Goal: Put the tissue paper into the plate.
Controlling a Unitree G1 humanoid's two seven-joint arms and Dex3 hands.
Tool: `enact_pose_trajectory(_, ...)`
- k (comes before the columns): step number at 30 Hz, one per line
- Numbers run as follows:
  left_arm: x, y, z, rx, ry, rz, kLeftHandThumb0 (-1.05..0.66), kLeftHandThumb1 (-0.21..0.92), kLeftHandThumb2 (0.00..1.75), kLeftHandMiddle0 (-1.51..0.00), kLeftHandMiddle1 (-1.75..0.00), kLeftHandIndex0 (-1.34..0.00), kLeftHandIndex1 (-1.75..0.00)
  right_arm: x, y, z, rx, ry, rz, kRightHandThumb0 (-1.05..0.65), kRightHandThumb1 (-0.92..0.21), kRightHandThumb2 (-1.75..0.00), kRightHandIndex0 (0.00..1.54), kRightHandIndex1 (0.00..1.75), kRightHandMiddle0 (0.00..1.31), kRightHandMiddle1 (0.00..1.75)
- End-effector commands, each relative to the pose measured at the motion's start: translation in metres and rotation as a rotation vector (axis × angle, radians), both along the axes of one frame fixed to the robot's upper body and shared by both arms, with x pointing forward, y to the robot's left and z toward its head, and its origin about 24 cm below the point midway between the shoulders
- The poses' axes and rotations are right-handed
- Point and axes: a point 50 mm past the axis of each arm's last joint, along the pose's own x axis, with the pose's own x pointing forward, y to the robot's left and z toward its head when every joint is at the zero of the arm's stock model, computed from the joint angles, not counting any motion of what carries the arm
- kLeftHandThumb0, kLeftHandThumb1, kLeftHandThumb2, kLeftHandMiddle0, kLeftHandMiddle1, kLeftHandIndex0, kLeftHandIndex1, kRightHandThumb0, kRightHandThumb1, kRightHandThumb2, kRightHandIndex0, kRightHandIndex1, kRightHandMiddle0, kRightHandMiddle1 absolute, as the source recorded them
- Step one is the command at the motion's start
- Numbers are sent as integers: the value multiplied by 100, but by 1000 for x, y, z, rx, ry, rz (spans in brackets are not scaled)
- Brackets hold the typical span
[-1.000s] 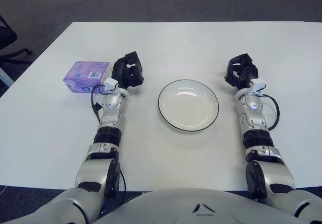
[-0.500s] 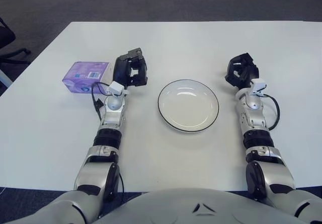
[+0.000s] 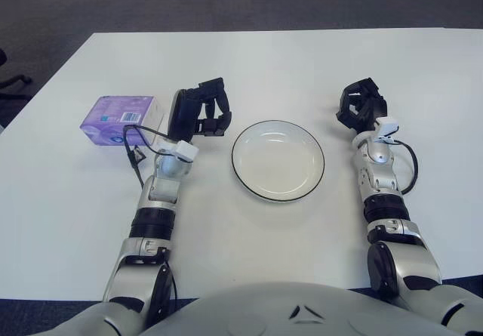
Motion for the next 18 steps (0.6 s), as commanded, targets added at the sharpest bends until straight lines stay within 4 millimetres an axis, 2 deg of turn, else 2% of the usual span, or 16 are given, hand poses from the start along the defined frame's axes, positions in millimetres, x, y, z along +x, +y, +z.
enact_pose_trajectory(1, -17, 28, -27, 113, 92, 138, -46, 38, 126, -129, -175, -66, -175, -48, -7, -77, 65, 269, -57, -41, -56, -101, 67, 172, 43, 175)
enact_pose_trajectory(7, -21, 42, -13, 186, 25, 201, -47, 36, 126, -122, -175, -59, -175, -49, -6, -77, 66, 269, -58, -41, -55, -101, 66, 172, 43, 175)
enact_pose_trajectory(9, -24, 47, -7, 222, -13, 226, -46, 37, 125, -115, -175, -57, -175, -49, -6, -77, 66, 270, -58, -41, -55, -101, 66, 172, 43, 175)
enact_pose_trajectory(13, -29, 55, -1, 281, -56, 262, -45, 43, 117, -84, -175, -52, -175, -49, -6, -78, 67, 271, -60, -41, -55, -101, 66, 172, 43, 175)
enact_pose_trajectory(15, -33, 59, 2, 315, -77, 282, -42, 53, 104, -59, -175, -45, -175, -49, -5, -78, 68, 271, -60, -41, -55, -101, 66, 172, 43, 175)
enact_pose_trajectory(18, -37, 64, 5, 365, -83, 309, -40, 64, 90, -42, -163, -37, -175, -49, -5, -78, 69, 273, -60, -41, -55, -101, 67, 172, 43, 175)
